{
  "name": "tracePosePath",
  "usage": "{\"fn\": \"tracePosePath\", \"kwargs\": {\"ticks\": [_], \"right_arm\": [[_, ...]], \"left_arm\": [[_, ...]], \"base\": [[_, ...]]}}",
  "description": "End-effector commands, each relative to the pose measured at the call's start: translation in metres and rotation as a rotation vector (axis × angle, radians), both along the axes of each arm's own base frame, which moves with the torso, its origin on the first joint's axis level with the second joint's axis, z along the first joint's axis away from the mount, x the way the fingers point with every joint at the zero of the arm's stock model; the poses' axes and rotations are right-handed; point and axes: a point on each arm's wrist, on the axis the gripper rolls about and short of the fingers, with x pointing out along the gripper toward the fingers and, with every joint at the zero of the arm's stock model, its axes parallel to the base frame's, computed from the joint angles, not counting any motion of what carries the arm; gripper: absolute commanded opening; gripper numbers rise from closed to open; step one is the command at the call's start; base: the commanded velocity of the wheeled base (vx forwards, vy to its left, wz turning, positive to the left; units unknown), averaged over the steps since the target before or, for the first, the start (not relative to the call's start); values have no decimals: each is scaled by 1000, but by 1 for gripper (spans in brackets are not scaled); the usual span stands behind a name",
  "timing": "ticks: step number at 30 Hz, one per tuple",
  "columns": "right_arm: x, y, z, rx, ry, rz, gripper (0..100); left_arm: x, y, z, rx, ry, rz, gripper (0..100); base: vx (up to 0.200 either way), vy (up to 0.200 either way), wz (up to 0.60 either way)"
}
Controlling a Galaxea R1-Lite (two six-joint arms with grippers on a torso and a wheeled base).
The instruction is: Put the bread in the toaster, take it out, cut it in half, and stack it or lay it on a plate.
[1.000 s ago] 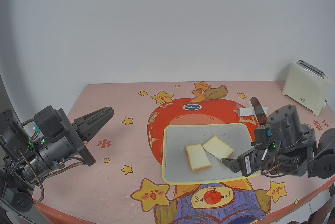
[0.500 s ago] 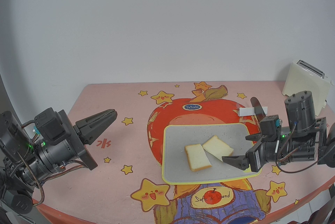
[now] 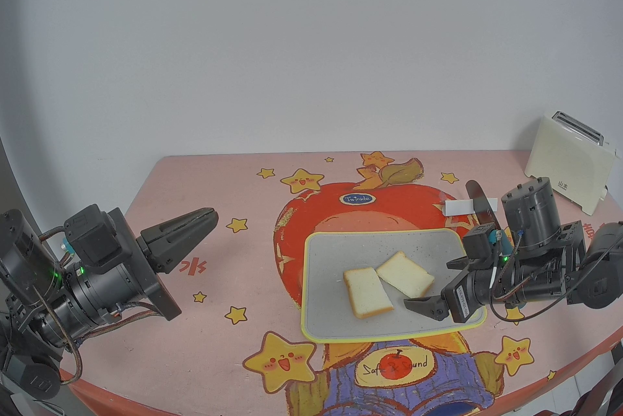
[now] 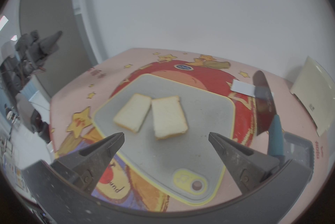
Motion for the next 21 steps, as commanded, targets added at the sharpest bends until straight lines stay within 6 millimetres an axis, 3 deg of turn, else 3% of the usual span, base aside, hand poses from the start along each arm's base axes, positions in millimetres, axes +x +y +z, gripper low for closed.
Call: {"fn": "tracePosePath", "kwargs": {"ticks": [1,21], "right_arm": [[2,2,-6,-16,15,7,100],[17,8,-13,-37,20,13,100]], "left_arm": [[0,0,0,0,0,0,0],[-1,0,-1,4,5,-1,0]], "base": [[0,0,0],[0,0,0]]}}
